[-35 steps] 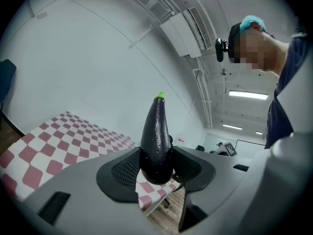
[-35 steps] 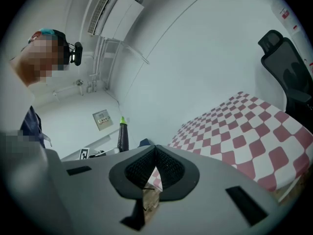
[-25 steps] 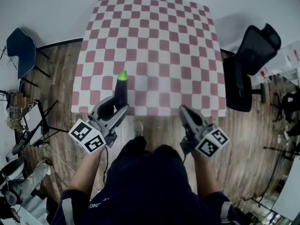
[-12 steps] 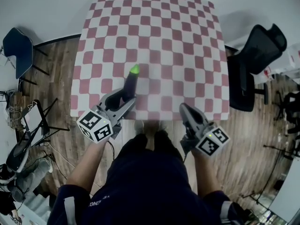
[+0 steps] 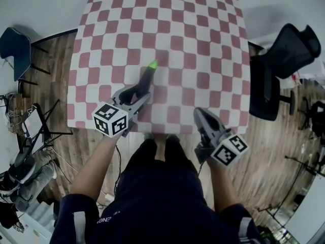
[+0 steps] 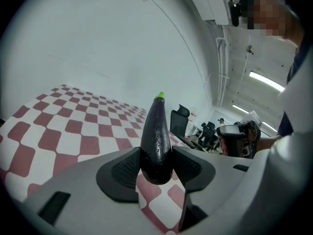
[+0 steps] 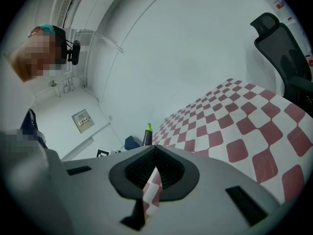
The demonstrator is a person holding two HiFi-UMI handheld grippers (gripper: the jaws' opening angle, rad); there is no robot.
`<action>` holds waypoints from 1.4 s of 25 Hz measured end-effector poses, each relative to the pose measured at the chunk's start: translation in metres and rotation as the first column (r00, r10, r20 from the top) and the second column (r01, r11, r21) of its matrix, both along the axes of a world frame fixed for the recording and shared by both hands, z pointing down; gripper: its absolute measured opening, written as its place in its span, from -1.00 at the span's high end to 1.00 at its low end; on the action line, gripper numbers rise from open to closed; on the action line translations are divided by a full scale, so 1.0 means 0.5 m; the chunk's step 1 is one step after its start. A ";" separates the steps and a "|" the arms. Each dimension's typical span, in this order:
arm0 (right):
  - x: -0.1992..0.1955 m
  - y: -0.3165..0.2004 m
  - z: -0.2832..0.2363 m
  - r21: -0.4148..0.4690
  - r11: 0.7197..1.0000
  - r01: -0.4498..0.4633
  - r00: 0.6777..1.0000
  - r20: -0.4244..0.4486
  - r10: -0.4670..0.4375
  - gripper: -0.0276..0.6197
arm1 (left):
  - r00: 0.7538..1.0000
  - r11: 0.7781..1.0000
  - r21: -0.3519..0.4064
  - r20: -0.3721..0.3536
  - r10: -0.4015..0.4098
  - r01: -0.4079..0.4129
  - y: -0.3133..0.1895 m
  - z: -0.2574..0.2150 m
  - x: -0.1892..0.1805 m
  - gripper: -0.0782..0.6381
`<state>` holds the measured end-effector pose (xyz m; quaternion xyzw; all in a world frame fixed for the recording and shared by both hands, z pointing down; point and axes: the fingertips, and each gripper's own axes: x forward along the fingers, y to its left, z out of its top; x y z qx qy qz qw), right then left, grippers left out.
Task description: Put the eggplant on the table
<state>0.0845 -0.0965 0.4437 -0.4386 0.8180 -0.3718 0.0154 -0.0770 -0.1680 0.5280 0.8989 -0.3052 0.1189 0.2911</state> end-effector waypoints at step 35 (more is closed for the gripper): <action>0.208 -0.111 0.113 -0.128 0.992 0.018 0.999 0.048 -0.012 0.86 | 0.710 0.966 -0.249 0.668 0.222 -0.068 -0.138 0.311 0.120 0.14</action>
